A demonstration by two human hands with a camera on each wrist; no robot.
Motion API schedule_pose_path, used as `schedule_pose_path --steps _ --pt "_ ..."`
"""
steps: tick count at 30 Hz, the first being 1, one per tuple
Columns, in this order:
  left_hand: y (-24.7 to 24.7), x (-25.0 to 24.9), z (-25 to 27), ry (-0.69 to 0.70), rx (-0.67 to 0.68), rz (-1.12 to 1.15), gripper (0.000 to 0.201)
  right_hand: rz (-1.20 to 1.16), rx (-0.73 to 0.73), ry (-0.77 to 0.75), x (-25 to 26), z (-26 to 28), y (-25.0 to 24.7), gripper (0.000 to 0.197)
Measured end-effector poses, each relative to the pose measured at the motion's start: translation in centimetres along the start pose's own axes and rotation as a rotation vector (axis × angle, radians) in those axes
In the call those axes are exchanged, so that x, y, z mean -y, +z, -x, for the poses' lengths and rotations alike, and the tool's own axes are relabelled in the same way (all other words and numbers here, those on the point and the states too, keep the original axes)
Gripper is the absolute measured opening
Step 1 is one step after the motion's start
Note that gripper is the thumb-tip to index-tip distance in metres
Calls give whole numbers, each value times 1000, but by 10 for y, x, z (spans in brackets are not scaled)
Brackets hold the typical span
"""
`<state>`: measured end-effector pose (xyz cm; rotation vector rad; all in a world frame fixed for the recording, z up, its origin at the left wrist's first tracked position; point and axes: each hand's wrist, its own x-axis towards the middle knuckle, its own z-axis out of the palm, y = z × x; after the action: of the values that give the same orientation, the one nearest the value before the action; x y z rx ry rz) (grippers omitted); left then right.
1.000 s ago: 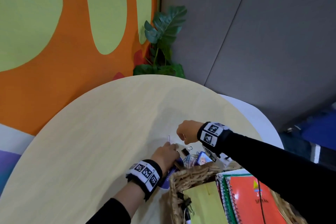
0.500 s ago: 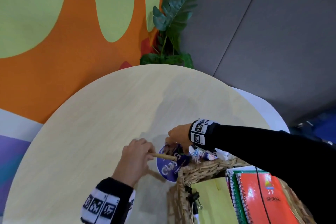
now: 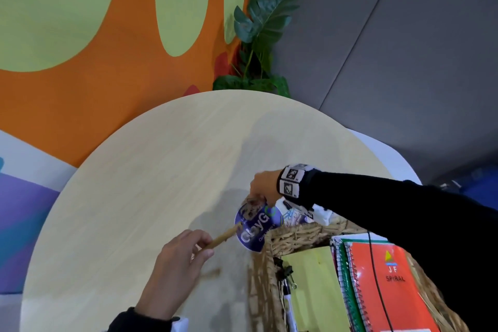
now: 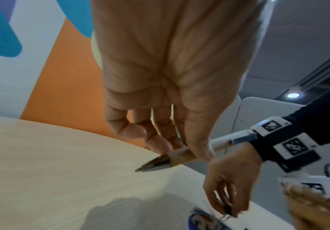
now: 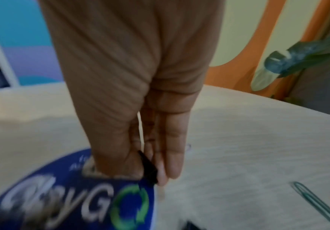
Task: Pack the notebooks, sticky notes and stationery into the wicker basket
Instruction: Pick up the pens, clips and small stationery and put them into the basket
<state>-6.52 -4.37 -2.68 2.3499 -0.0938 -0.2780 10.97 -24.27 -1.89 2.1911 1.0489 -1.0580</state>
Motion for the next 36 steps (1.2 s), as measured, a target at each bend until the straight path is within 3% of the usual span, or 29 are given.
schedule_pose_path --steps 1,3,5,7,9,12,17,20,22,26,30,33,36 --pt "0 -9 3 14 8 7 30 -80 -51 34 -3 7 -3 11" --pt "3 -25 8 26 32 44 19 -250 -173 104 -7 31 -9 17" --pt "6 -39 14 2 46 118 10 -420 -373 136 -5 66 -10 7" --pt "10 -51 21 -20 57 196 10 -564 -551 166 6 103 -2 20" --pt "15 -63 28 -30 82 245 9 -675 -628 192 26 135 16 24" --pt "22 -76 37 -52 126 278 6 -761 -598 249 58 153 53 24" --pt "38 -98 53 -79 205 263 8 -787 -385 311 95 128 96 22" --pt "50 -110 64 -67 256 228 31 -779 -359 333 103 111 111 20" --pt "57 -115 70 -44 268 209 37 -763 -383 318 106 109 115 21" --pt "71 -127 73 -48 333 114 27 -774 -454 342 98 131 119 32" --pt "89 -139 65 6 418 -284 28 -842 -586 466 82 167 137 24" --pt "99 -155 54 28 560 -486 7 -875 -687 512 84 194 152 19" --pt "107 -162 44 10 650 -632 13 -894 -738 512 90 209 163 18"
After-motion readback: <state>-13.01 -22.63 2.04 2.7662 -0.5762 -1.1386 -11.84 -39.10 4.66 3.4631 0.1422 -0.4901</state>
